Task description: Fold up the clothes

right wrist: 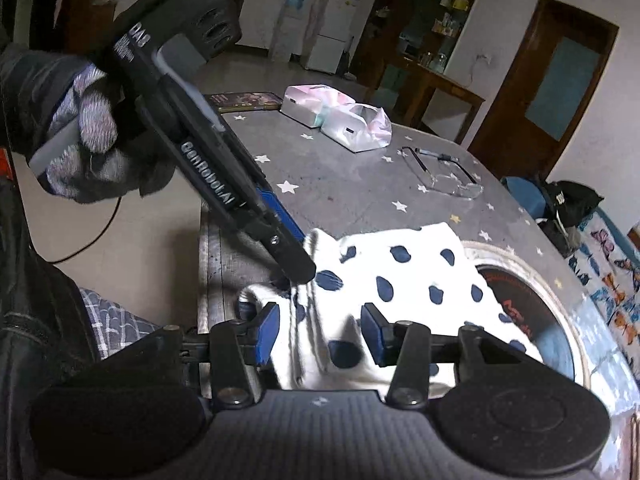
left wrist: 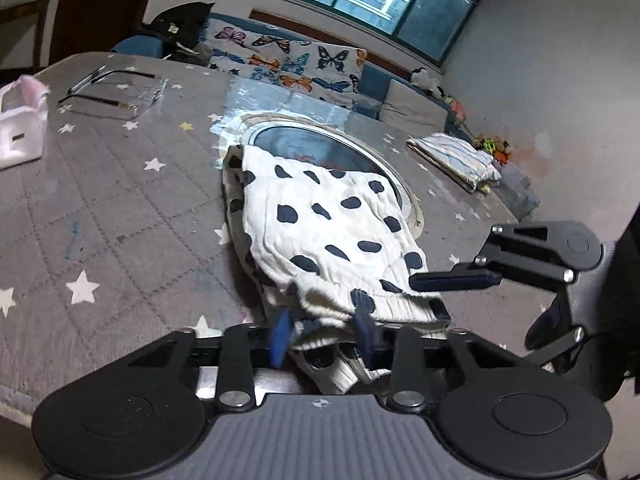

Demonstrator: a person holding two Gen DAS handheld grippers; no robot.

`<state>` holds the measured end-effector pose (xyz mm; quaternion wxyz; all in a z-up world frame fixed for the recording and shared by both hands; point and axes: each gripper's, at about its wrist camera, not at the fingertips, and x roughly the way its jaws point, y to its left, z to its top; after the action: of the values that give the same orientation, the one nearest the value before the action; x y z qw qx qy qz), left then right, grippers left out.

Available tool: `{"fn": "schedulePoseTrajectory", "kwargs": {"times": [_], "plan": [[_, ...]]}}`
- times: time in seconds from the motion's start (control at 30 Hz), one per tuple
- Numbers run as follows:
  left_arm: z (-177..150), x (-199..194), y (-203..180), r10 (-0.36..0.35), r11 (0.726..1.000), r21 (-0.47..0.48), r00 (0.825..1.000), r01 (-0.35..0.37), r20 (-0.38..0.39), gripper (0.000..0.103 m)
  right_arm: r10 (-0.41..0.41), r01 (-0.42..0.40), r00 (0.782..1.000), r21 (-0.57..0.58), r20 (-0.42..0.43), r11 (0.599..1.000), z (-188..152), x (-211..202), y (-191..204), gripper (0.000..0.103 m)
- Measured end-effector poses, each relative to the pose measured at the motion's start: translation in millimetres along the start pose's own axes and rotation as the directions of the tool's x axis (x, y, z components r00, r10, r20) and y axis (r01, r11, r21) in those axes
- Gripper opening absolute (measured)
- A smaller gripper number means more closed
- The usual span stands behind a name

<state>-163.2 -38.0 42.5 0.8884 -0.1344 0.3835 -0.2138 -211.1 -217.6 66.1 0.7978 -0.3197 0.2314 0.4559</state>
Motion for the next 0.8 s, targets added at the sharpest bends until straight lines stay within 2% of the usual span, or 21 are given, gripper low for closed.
{"fn": "schedulePoseTrajectory", "kwargs": {"times": [0.1,0.3,0.37,0.43,0.5,0.63,0.8], "plan": [[1,-3,2,-0.015,1.0,-0.026,1.0,0.015,0.004,0.017,-0.007,0.007,1.0,-0.01,0.0,1.0,2,5,4,0.044],[3,-12,0,-0.042,0.998,-0.041,0.999,0.043,0.028,0.013,-0.045,0.044,0.999,-0.022,-0.019,0.999,3,19,9,0.043],[6,-15,0,-0.059,0.997,-0.05,0.998,0.061,0.034,0.011,-0.061,0.06,0.998,-0.04,-0.027,0.997,3,22,12,0.038],[9,-18,0,-0.073,0.996,-0.054,0.997,0.075,0.039,0.011,-0.084,0.083,0.996,-0.055,-0.026,0.995,2,22,14,0.025],[10,-21,-1,-0.086,0.995,-0.051,0.995,0.089,0.042,0.011,-0.081,0.08,0.997,-0.063,-0.017,0.995,3,16,12,0.02],[11,-29,-1,-0.122,0.992,-0.029,0.992,0.123,0.042,0.014,-0.064,0.064,0.998,-0.072,-0.005,0.995,3,-3,9,0.016],[9,-35,5,-0.099,0.995,-0.013,0.994,0.1,0.054,0.017,-0.039,0.035,0.999,-0.123,-0.03,0.992,-10,-5,15,0.016]]}}
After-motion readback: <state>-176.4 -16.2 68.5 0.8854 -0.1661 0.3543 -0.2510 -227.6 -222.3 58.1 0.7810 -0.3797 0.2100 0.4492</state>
